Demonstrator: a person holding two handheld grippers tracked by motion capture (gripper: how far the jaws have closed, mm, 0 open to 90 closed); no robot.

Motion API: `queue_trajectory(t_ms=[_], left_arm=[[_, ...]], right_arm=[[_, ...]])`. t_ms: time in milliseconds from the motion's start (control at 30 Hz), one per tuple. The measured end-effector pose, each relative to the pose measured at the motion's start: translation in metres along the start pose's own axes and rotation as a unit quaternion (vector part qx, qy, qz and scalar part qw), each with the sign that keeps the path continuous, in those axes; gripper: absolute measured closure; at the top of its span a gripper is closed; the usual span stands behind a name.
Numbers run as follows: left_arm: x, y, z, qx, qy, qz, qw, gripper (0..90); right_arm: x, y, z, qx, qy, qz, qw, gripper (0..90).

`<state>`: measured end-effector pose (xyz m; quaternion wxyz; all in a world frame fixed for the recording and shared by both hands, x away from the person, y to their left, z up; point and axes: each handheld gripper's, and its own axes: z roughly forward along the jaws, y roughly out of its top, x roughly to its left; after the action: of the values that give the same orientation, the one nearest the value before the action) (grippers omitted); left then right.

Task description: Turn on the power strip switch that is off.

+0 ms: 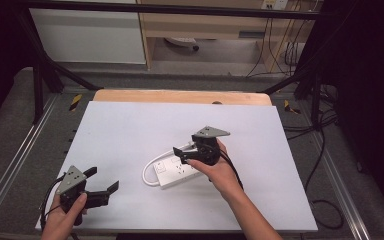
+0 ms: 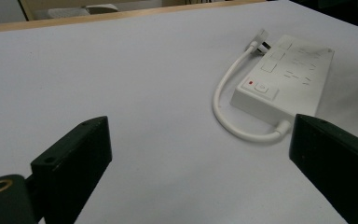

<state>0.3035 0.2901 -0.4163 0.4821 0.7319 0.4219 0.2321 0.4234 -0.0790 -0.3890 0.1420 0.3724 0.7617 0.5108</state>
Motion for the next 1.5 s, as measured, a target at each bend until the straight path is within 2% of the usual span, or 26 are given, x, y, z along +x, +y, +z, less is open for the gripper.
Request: queue_trajectory(t_ms=[200,567,700,867,1033,1300,1500], left_arm=[[0.000,0.000,0.000,0.000,0.000,0.000,1.0000,5.8],[0.000,0.000,0.000,0.001,0.002,0.001,1.0000,5.8],[0.001,0.000,0.000,0.001,0.002,0.001,1.0000,5.8],[0.000,0.000,0.000,0.001,0.002,0.001,1.0000,5.8],[0.001,0.000,0.000,0.000,0.003,-0.001,1.0000,5.7],[0.000,0.000,0.000,0.000,0.003,0.001,1.0000,5.6],[0.000,0.000,0.000,0.000,0.003,-0.002,1.0000,5.6]], right_arm=[[-0.003,0.004,-0.009,-0.011,-0.014,-0.008,0.9998,4.4],[-0.015,0.008,-0.033,-0.047,-0.047,-0.012,0.9977,4.0],[-0.024,0.009,-0.045,-0.062,-0.056,-0.006,0.9965,4.3],[-0.034,0.005,-0.066,-0.072,-0.073,-0.008,0.9946,4.2],[-0.046,-0.005,-0.089,-0.086,-0.095,-0.002,0.9918,3.9],[-0.066,-0.036,-0.133,-0.101,-0.135,0.022,0.9854,4.7],[-0.080,-0.059,-0.155,-0.097,-0.158,0.037,0.9819,5.2]])
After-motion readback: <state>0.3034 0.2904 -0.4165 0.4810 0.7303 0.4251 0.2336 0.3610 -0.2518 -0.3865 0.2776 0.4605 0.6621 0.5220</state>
